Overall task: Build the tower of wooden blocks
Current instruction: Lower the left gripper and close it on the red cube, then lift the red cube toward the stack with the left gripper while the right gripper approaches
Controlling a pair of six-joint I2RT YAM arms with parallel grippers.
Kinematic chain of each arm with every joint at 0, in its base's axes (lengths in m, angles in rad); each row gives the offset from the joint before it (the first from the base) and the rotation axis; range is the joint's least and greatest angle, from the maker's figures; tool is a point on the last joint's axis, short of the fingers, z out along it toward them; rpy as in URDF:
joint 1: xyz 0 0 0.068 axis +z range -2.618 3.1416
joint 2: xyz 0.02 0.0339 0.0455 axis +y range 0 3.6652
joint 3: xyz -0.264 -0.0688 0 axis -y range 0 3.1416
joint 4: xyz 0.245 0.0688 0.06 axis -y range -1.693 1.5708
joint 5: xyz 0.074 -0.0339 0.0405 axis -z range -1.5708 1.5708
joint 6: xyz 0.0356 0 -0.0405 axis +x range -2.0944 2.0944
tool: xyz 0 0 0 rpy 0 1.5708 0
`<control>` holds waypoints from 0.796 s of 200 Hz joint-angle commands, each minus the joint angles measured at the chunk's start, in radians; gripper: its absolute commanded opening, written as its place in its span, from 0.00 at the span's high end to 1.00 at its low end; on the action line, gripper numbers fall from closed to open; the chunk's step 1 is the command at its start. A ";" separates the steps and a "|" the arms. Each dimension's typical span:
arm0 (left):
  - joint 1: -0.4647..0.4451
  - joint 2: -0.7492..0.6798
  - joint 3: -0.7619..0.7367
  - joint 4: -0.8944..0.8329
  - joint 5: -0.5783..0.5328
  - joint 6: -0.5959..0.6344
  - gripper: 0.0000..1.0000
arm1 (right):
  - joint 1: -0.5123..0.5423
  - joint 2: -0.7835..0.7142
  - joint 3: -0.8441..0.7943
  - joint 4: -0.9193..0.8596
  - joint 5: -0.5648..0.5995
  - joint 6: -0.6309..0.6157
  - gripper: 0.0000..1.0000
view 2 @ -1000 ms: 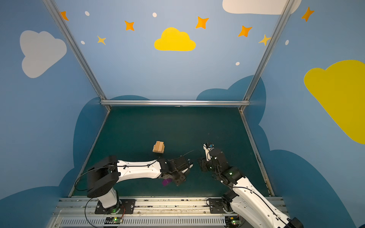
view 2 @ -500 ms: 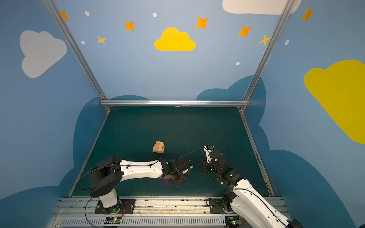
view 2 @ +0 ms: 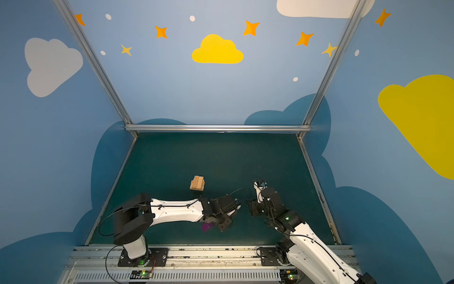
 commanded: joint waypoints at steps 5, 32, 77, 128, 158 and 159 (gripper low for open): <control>0.005 -0.003 0.014 -0.008 -0.022 -0.013 0.71 | -0.004 0.003 -0.005 0.020 -0.003 0.014 0.54; 0.007 -0.013 0.013 -0.010 -0.026 -0.028 0.73 | -0.007 0.008 -0.003 0.023 -0.004 0.015 0.54; 0.030 -0.051 0.007 0.010 -0.021 -0.094 0.76 | -0.007 0.027 0.007 0.027 -0.005 0.028 0.54; 0.067 -0.128 -0.031 0.045 -0.021 -0.145 0.78 | -0.007 0.054 0.031 0.042 -0.018 0.024 0.53; 0.103 -0.174 -0.043 0.052 -0.026 -0.191 0.82 | -0.006 0.084 0.059 0.053 -0.034 0.015 0.52; 0.103 -0.175 -0.043 0.052 -0.026 -0.192 0.82 | -0.006 0.085 0.060 0.053 -0.034 0.015 0.52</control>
